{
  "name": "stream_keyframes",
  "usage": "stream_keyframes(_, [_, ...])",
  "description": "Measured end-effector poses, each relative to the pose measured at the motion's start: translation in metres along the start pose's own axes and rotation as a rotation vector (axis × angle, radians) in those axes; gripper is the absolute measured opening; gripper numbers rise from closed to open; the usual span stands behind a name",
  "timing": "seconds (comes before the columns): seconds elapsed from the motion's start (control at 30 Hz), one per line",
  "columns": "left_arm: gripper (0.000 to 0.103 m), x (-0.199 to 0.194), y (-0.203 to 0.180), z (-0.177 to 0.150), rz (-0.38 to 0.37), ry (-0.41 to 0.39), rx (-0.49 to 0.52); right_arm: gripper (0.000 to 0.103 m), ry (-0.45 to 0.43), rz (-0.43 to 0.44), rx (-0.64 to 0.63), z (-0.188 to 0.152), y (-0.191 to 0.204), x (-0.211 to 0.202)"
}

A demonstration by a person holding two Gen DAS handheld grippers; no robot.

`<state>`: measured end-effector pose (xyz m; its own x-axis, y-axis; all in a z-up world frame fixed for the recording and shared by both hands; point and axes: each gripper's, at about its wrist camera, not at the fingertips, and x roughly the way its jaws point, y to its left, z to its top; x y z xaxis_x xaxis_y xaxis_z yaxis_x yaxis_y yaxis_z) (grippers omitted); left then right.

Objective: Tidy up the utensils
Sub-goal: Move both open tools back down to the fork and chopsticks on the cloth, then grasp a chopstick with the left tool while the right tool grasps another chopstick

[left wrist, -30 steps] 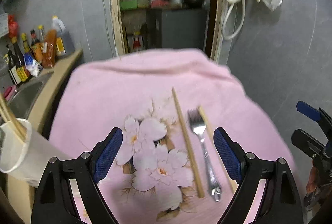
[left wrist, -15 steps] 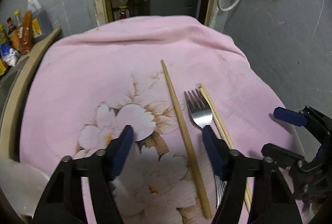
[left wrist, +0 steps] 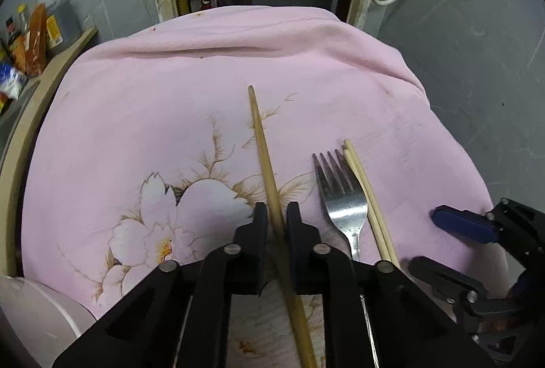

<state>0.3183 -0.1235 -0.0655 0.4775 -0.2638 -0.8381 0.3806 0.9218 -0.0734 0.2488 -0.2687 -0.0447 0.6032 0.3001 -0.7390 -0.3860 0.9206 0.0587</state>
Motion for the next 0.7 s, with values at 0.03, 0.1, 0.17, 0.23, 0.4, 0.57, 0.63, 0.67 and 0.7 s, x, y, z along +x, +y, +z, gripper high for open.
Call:
stream_keyframes(0.03, [0.008,-0.002,0.002,-0.001,0.004,0.001,-0.005,0.036,0.0,0.005,0.002,0.002,0.0,0.002])
stream_keyframes(0.1, [0.008,-0.003,0.002,-0.002,0.015,0.0,-0.005,0.035,0.001,0.008,-0.002,0.004,0.003,0.004])
stream_keyframes(0.17, [0.008,-0.006,0.004,-0.005,0.026,0.003,-0.006,0.035,0.005,0.009,-0.01,0.006,0.006,0.007])
stream_keyframes(0.23, [0.008,-0.007,0.002,-0.006,0.034,0.01,-0.013,0.033,0.012,-0.009,-0.023,0.008,0.009,0.011])
stream_keyframes(0.4, [0.007,-0.016,0.004,-0.015,0.038,0.036,-0.028,0.026,0.023,-0.054,-0.044,0.01,0.012,0.015])
stream_keyframes(0.57, [0.007,-0.026,0.007,-0.025,0.029,0.068,-0.034,0.024,0.045,-0.066,-0.074,0.009,0.013,0.014])
stream_keyframes(0.63, [0.007,-0.026,0.009,-0.025,0.019,0.082,-0.041,0.025,0.065,-0.06,-0.064,0.012,0.013,0.018])
stream_keyframes(0.67, [0.007,-0.025,0.01,-0.023,0.009,0.093,-0.044,0.025,0.072,-0.064,-0.064,0.013,0.013,0.02])
stream_keyframes(0.7, [0.007,-0.025,0.012,-0.022,0.001,0.101,-0.046,0.025,0.078,-0.074,-0.066,0.016,0.013,0.024])
